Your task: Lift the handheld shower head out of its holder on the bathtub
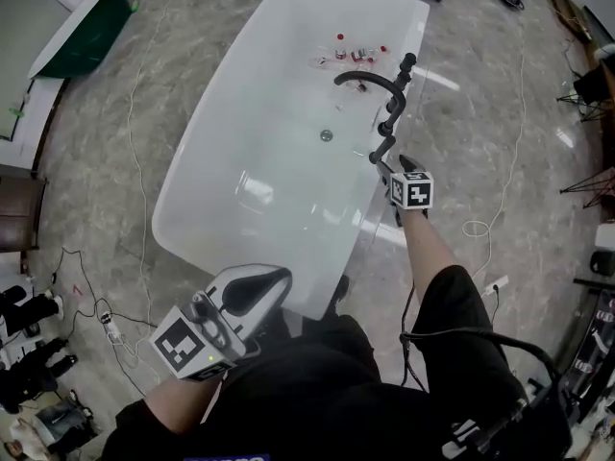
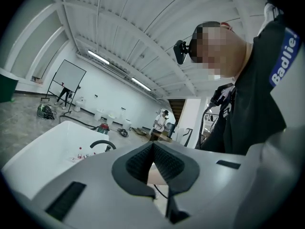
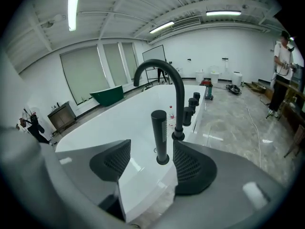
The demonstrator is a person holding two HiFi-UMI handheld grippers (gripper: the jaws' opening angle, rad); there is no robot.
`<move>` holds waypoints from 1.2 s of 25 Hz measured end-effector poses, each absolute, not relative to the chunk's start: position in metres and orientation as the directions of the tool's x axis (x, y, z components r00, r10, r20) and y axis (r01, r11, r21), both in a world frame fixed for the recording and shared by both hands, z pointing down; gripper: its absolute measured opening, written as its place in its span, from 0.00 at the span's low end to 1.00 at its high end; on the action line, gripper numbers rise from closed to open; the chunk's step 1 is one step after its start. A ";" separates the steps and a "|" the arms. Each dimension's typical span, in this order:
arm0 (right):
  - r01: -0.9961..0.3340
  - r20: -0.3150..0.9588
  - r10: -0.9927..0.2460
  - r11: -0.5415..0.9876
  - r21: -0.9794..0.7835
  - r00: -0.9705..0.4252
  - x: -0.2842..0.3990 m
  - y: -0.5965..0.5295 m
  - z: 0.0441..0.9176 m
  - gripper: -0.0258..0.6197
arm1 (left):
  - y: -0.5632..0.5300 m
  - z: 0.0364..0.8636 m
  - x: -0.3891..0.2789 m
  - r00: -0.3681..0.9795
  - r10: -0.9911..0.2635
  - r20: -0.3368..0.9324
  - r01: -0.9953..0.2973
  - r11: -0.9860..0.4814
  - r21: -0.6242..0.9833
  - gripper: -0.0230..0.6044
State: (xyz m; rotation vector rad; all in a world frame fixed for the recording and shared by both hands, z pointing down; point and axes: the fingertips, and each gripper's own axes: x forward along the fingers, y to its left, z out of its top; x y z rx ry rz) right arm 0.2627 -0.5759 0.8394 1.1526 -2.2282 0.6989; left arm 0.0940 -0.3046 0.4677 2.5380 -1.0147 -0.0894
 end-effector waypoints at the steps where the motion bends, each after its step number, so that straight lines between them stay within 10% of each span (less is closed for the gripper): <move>1: -0.844 0.664 -0.564 0.498 -0.200 -0.491 0.264 -0.581 0.847 0.42 | -0.307 0.470 0.095 0.732 -0.675 0.091 -0.650 -0.654 0.387 0.03; 30: -0.859 0.621 -0.618 0.471 -0.199 -0.483 0.267 -0.557 0.803 0.24 | -0.276 0.465 0.095 0.732 -0.672 0.111 -0.647 -0.636 0.421 0.03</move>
